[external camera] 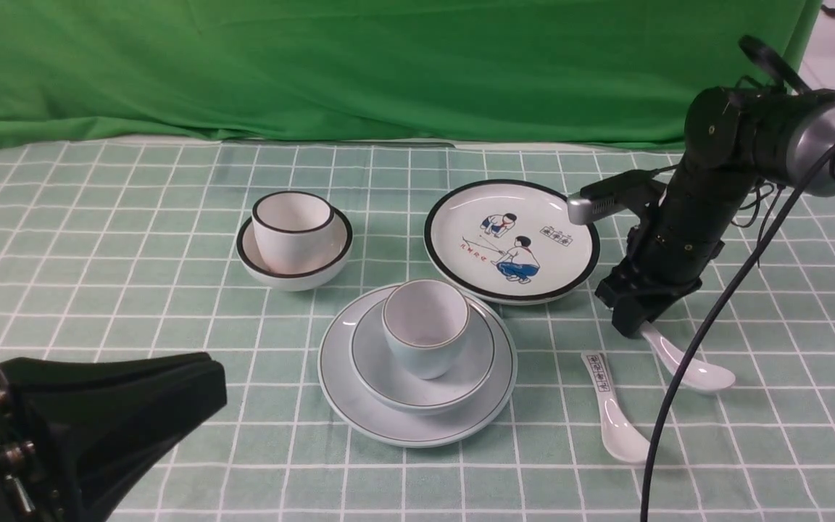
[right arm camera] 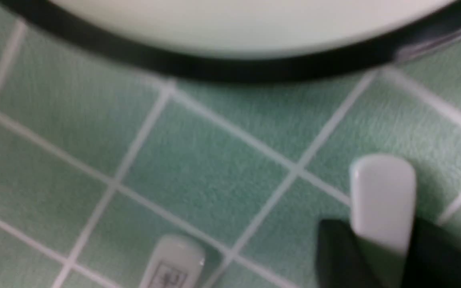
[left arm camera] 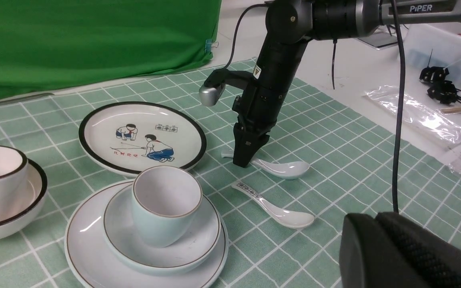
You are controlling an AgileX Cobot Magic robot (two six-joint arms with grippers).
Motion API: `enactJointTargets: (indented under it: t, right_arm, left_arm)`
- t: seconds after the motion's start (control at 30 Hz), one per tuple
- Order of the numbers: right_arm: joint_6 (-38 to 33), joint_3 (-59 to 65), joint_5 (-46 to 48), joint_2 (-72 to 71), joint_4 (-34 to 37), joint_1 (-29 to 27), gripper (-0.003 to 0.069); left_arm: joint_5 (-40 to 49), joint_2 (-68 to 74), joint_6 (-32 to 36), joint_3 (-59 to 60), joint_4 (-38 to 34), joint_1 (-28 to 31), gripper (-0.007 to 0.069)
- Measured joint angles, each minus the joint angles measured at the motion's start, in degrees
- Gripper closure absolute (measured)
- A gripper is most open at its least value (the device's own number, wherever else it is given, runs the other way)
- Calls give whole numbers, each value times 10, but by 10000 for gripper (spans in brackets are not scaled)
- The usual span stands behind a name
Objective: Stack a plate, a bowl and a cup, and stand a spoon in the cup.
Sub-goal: Use the right arm to grab a blue soup spoon, then use the right arm to put the blue soup spoon into the blue teacup in the middle
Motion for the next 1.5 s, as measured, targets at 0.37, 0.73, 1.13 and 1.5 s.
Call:
enactJointTargets:
  t: [0.37,0.73,1.13,1.5]
  right_arm:
    - [10,69,-4,-140,28,13,490]
    - [-57,452,-780,-384,223,272,490]
    - [138,462,-1053,-261,22,330,490]
    - [189,456,-1080,-196,-24,298,490]
  left_arm:
    - [10,0,15,0,34,0,613]
    - [10,0,16,0,71,0,613]
    - [13,0,20,0,73,0,613]
    - [24,0,24,0,73,0,612]
